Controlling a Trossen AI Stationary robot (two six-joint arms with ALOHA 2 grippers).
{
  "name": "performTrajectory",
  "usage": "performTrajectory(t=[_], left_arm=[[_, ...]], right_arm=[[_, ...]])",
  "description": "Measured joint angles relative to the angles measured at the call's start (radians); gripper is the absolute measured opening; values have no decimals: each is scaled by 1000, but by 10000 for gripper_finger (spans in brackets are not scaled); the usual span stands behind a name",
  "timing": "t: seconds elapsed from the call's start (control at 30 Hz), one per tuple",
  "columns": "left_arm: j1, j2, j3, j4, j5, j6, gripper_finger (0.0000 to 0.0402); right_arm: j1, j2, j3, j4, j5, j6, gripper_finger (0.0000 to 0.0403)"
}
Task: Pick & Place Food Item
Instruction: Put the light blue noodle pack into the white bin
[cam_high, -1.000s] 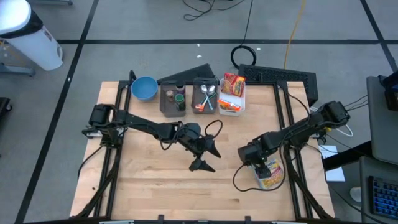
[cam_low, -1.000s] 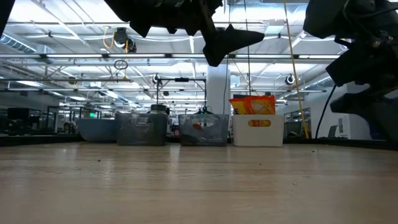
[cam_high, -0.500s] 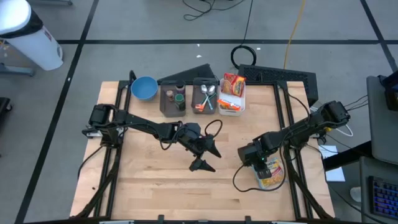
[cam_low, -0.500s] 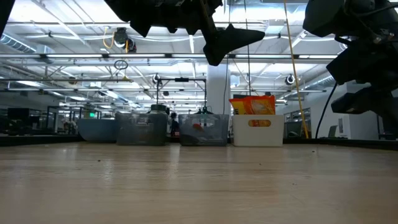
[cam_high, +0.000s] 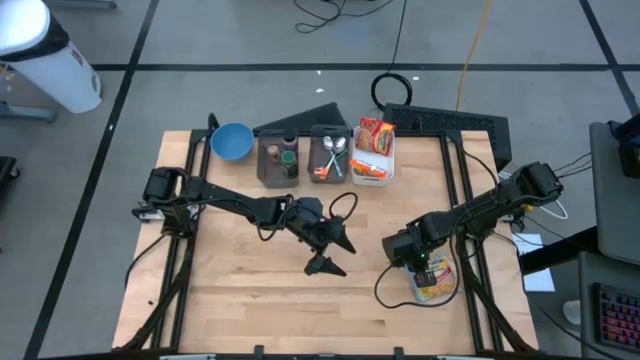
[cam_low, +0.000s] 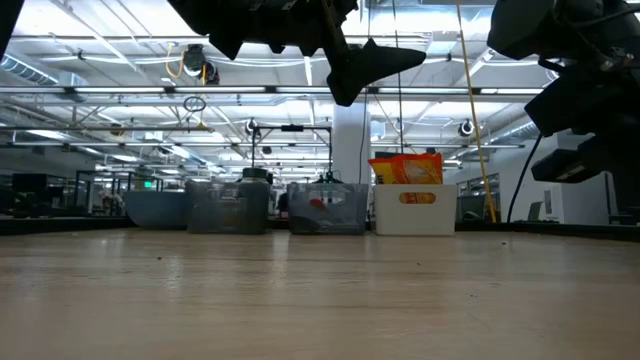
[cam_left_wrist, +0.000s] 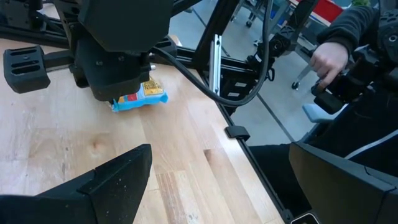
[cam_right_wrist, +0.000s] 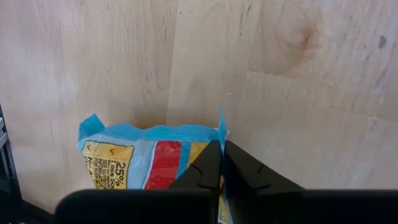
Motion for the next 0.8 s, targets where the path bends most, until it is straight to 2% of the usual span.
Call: performTrajectory(t=[0.33, 0.5, 0.8], left_arm=[[8, -3, 0, -4, 1, 8, 390], [39, -65, -2, -120, -12, 65, 390], [81, -252, -2, -395, -172, 195, 390]], right_arm=[[-7, 0, 0, -1, -1, 30, 1], [-30, -21, 16, -2, 2, 52, 1], [-84, -127, 96, 16, 115, 44, 0]])
